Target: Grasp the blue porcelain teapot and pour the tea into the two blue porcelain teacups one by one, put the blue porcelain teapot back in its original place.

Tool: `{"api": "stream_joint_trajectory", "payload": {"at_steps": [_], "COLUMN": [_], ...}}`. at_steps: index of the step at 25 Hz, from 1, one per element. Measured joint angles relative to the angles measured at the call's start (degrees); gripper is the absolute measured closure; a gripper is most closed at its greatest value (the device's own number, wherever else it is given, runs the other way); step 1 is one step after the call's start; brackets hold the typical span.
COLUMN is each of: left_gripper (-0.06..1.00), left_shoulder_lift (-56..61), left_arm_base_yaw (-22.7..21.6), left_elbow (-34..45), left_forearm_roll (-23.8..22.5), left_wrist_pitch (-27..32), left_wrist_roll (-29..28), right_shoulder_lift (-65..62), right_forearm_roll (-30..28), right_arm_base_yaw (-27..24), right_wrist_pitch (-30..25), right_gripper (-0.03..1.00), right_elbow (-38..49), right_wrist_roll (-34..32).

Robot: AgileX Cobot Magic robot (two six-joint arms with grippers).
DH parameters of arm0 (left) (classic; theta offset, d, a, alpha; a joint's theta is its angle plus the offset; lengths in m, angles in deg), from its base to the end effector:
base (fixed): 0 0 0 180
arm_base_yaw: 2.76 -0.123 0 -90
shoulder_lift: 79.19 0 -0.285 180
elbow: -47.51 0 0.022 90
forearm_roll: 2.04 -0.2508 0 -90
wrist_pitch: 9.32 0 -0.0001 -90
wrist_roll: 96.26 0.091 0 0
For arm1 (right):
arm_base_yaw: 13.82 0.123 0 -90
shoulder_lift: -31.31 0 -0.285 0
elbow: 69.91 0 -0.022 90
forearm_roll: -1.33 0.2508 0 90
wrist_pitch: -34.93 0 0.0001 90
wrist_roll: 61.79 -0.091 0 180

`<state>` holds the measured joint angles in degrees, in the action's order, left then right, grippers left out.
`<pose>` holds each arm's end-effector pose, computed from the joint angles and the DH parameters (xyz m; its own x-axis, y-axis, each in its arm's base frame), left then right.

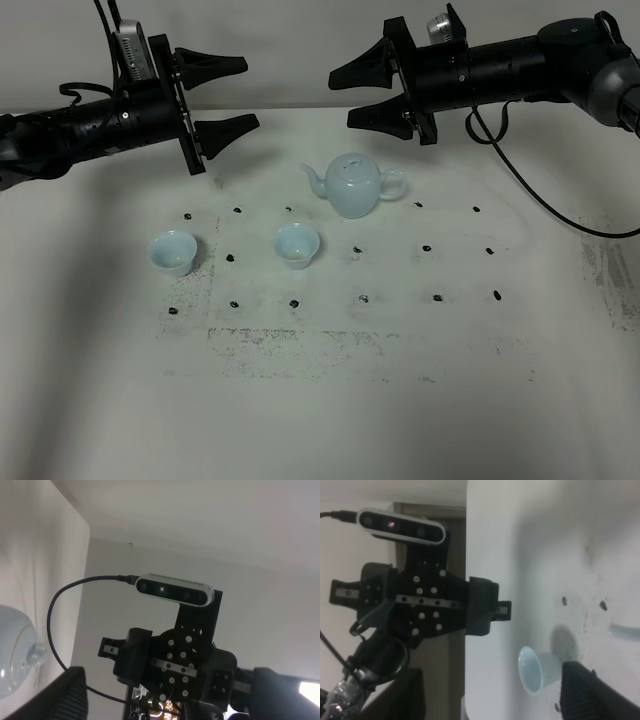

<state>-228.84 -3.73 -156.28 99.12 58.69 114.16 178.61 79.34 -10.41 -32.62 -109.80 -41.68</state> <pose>0.5005 -0.0744 0.1312 -0.8953 -0.4300 0.1165 -0.1369 0.0168 -0.9904 0.5078 0.1127 0.1959 -0.9660 0.2223 -0.1323 -0.0557 0.3208 0.9455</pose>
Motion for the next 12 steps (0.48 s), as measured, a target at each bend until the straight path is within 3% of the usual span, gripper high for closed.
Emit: {"api": "stream_joint_trajectory", "payload": {"at_steps": [12], "left_gripper": [0.27], "left_shoulder_lift": [0.0], "left_arm_base_yaw": [0.0], "left_elbow": [0.0], "left_forearm_roll": [0.0], "left_wrist_pitch": [0.0], "left_wrist_roll": [0.15], "right_shoulder_lift": [0.0], "right_forearm_roll": [0.67], "right_arm_base_yaw": [0.0], "right_wrist_pitch": [-0.39], "right_gripper": [0.37], "right_elbow": [0.0], "right_wrist_roll": [1.98]}}
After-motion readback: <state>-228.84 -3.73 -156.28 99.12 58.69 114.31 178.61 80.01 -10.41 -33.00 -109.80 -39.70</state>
